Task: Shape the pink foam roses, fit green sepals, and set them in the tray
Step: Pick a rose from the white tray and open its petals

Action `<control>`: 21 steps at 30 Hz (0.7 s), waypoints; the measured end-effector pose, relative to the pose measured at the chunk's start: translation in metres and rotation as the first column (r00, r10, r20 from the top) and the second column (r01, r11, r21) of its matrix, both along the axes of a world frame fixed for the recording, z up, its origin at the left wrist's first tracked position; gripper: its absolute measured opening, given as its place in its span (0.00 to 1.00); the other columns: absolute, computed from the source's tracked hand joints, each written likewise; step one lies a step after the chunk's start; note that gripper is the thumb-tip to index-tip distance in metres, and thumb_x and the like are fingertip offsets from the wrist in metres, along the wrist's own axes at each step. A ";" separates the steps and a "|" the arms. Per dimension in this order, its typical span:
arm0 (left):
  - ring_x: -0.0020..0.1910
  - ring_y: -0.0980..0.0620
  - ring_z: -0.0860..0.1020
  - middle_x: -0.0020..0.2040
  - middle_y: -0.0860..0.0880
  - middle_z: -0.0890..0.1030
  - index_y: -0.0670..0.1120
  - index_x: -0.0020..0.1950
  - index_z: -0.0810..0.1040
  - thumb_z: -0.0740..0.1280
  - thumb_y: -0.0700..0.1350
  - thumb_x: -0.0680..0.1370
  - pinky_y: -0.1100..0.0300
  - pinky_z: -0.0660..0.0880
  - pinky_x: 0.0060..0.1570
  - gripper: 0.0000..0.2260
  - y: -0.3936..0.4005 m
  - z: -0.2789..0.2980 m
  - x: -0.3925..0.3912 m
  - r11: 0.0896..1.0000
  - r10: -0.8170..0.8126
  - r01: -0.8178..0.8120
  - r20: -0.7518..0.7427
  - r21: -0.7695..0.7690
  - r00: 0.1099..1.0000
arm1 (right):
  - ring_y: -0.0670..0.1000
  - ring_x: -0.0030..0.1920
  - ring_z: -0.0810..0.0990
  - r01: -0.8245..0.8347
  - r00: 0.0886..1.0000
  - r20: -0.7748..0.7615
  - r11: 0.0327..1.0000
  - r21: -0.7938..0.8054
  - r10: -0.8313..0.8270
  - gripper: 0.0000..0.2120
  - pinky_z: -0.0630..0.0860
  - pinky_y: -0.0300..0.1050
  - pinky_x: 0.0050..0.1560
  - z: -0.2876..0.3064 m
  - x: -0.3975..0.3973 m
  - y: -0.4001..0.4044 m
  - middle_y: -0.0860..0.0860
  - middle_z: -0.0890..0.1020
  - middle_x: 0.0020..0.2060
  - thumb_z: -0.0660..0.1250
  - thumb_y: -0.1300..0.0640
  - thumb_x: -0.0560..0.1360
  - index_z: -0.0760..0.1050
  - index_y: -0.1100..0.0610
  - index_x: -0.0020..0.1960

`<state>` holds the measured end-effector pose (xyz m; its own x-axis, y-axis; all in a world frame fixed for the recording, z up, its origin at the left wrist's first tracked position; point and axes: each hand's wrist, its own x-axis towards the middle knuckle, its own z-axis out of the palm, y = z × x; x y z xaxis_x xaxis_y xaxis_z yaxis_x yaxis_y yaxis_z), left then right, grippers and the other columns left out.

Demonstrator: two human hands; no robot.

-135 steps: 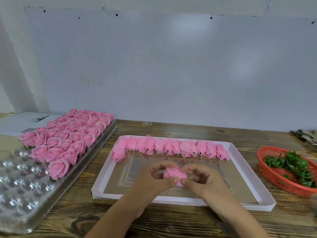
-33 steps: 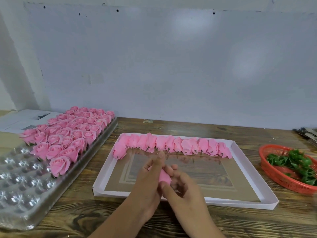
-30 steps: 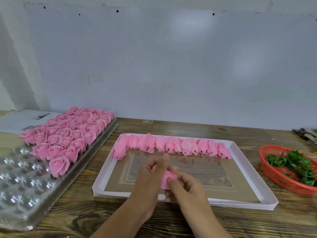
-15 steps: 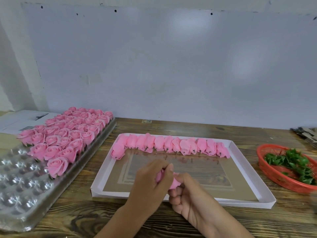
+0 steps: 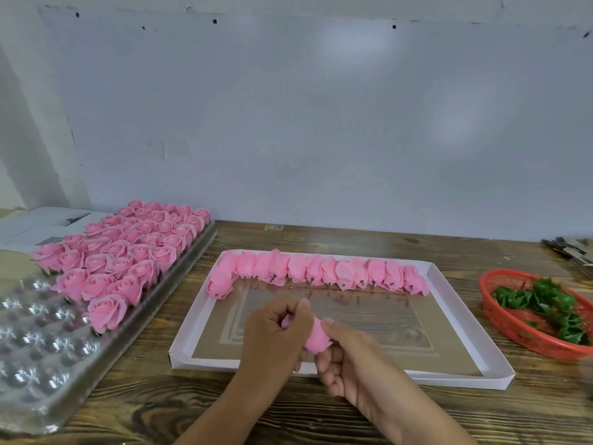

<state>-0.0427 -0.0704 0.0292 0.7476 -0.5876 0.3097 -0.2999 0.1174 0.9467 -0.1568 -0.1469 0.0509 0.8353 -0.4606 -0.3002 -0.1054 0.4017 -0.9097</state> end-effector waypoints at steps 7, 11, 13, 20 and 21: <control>0.17 0.54 0.68 0.22 0.46 0.73 0.44 0.31 0.76 0.61 0.41 0.83 0.65 0.65 0.17 0.20 0.001 0.003 0.008 0.999 -0.003 -0.008 -0.206 -0.052 0.978 | 0.45 0.28 0.75 0.191 0.957 -0.086 0.826 -0.531 -0.277 0.11 0.70 0.39 0.29 0.027 -0.039 -0.047 0.52 0.83 0.32 0.64 0.53 0.80 0.83 0.56 0.45; 0.17 0.54 0.68 0.22 0.44 0.73 0.43 0.32 0.76 0.61 0.41 0.83 0.64 0.64 0.17 0.19 0.001 0.003 0.010 0.997 -0.001 -0.017 -0.242 -0.070 0.970 | 0.49 0.34 0.80 0.309 0.769 -0.002 0.375 -0.874 -0.639 0.09 0.73 0.44 0.36 0.031 -0.080 -0.125 0.49 0.84 0.33 0.65 0.57 0.77 0.81 0.53 0.40; 0.17 0.54 0.68 0.22 0.44 0.73 0.43 0.32 0.76 0.61 0.41 0.83 0.63 0.64 0.17 0.19 0.001 0.003 0.009 0.997 -0.001 -0.016 -0.236 -0.072 0.972 | 0.51 0.34 0.79 0.113 0.657 -0.073 0.194 -0.974 -0.750 0.07 0.72 0.43 0.35 0.025 -0.102 -0.172 0.47 0.82 0.31 0.65 0.56 0.75 0.80 0.53 0.39; 0.17 0.54 0.67 0.22 0.46 0.74 0.45 0.30 0.75 0.61 0.40 0.83 0.65 0.63 0.17 0.21 0.001 0.005 0.008 0.998 0.005 -0.018 -0.218 -0.058 0.976 | 0.58 0.48 0.79 -0.395 0.367 -0.614 0.480 -0.783 -0.699 0.06 0.75 0.48 0.53 -0.011 -0.135 -0.284 0.58 0.82 0.50 0.68 0.61 0.74 0.84 0.58 0.47; 0.17 0.54 0.67 0.22 0.45 0.74 0.47 0.28 0.75 0.61 0.40 0.83 0.65 0.63 0.17 0.22 0.001 0.005 0.008 0.998 0.003 -0.016 -0.217 -0.058 0.976 | 0.59 0.51 0.78 -0.413 0.376 -0.638 0.495 -0.764 -0.672 0.07 0.74 0.49 0.56 -0.016 -0.136 -0.289 0.58 0.81 0.50 0.67 0.62 0.75 0.84 0.57 0.47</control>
